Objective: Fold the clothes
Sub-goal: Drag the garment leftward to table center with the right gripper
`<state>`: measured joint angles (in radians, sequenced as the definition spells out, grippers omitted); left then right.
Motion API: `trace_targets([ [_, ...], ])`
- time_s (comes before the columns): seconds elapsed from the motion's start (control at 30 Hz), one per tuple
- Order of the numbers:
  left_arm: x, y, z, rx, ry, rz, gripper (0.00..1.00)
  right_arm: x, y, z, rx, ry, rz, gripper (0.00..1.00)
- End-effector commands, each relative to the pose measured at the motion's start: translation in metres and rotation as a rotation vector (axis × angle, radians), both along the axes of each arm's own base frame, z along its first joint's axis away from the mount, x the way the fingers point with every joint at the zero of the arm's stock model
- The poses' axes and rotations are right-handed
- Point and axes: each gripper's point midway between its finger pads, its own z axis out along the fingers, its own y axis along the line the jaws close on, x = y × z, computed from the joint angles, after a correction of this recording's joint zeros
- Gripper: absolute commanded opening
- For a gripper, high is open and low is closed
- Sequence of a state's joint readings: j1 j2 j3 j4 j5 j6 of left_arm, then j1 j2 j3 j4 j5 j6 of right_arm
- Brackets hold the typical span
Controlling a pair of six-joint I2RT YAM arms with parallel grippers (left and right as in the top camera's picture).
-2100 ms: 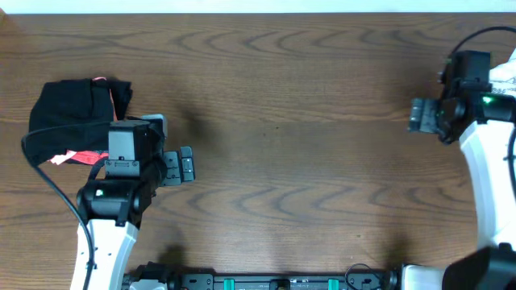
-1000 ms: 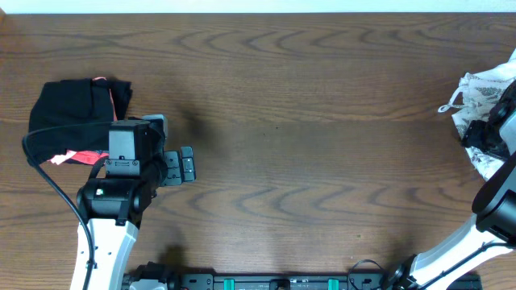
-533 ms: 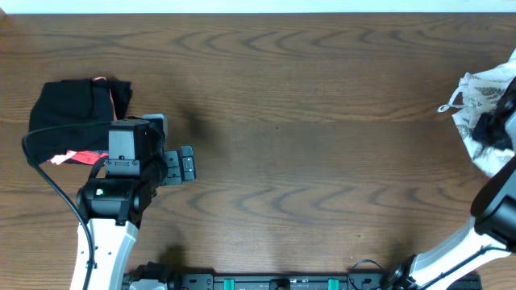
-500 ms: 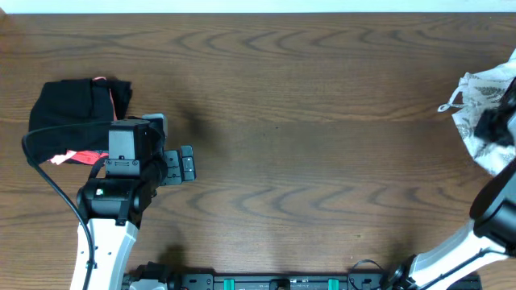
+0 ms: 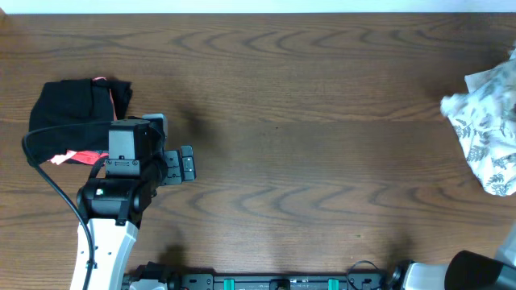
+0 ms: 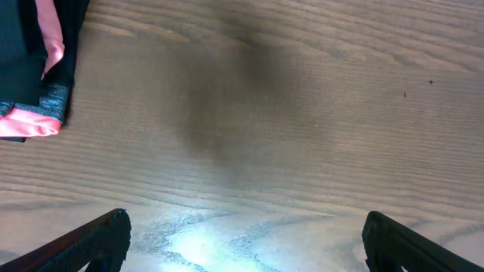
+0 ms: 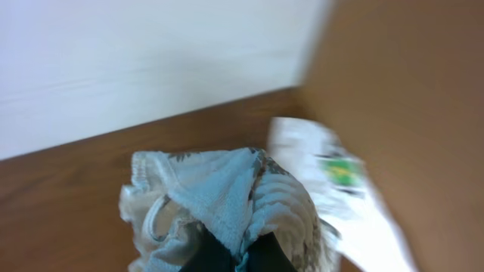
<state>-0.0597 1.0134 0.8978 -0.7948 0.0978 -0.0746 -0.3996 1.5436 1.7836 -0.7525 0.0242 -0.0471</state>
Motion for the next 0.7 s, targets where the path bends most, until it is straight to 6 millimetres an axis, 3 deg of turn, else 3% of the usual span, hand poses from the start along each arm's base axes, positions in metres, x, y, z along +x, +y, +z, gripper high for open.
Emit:
trace_targets([
  [0.0,0.004,0.001,0.008,-0.002,-0.024,0.008,0.98,0.034,0.079,-0.024,0.148,0.021,0.238,0.01],
  [0.17,0.004,0.001,0.008,-0.002,-0.023,0.008,0.98,0.067,0.179,-0.033,0.173,0.013,0.390,0.01],
  [0.33,0.004,0.001,0.008,-0.002,-0.023,0.008,0.98,0.094,0.248,-0.044,0.107,-0.033,0.353,0.01],
  [0.43,0.004,0.001,0.008,-0.002,-0.023,0.008,0.98,0.106,0.315,-0.050,0.123,-0.076,0.469,0.01],
  [0.53,0.004,0.001,0.008,-0.002,-0.023,0.008,0.98,0.101,0.389,-0.073,0.160,-0.048,0.635,0.01],
  [0.67,0.004,0.001,0.008,-0.002,-0.023,0.008,0.98,0.077,0.465,-0.132,0.171,0.096,0.793,0.01],
])
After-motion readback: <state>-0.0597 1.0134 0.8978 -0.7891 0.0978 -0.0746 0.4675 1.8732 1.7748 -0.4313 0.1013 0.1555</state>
